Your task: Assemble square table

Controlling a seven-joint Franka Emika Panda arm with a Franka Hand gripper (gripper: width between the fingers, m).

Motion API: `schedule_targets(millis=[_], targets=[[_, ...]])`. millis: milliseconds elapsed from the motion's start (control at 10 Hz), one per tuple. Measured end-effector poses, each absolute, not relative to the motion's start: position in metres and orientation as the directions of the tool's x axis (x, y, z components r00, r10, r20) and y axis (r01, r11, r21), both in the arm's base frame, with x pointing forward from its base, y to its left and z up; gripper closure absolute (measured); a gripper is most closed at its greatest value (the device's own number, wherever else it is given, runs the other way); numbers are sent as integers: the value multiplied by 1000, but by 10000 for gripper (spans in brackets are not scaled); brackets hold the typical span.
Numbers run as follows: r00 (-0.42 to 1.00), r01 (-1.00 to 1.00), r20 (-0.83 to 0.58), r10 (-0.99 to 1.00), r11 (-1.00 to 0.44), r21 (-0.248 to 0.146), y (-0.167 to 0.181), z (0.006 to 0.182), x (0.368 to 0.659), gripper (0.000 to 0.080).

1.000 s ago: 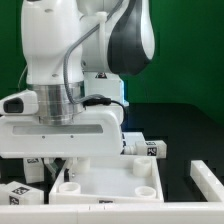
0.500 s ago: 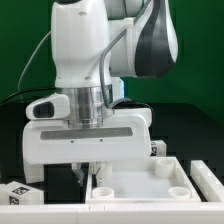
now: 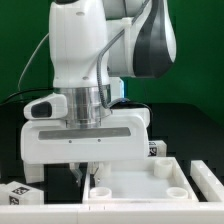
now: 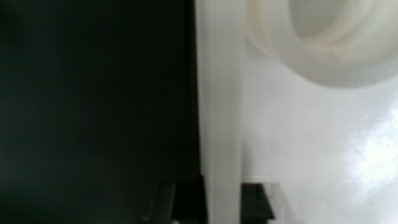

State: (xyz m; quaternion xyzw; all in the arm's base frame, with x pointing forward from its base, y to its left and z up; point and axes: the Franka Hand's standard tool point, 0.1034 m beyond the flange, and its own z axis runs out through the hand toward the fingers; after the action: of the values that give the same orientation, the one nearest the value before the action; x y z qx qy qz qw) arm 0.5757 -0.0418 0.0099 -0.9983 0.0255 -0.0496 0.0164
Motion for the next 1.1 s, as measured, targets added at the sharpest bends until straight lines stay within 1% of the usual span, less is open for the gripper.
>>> schedule_targets(millis=[200,400,600,700,800,900,1100], targets=[[992,-55,109,-59,-998,-36,-21,9,579,750],[991,-72,111,-74,-997,-21,-20,9,579,750],[990,-72,117,-74,-997,-17,-21,9,579,750],[990,-73,117,-74,-997,-17,-21,9,579,617],[992,-77,100,-79,-997,-26,-21,10,577,466],[994,-88,67,-91,-995,-46,-19,17,574,466],[990,-138,15,-139,-987,-84,-6,36,564,198]])
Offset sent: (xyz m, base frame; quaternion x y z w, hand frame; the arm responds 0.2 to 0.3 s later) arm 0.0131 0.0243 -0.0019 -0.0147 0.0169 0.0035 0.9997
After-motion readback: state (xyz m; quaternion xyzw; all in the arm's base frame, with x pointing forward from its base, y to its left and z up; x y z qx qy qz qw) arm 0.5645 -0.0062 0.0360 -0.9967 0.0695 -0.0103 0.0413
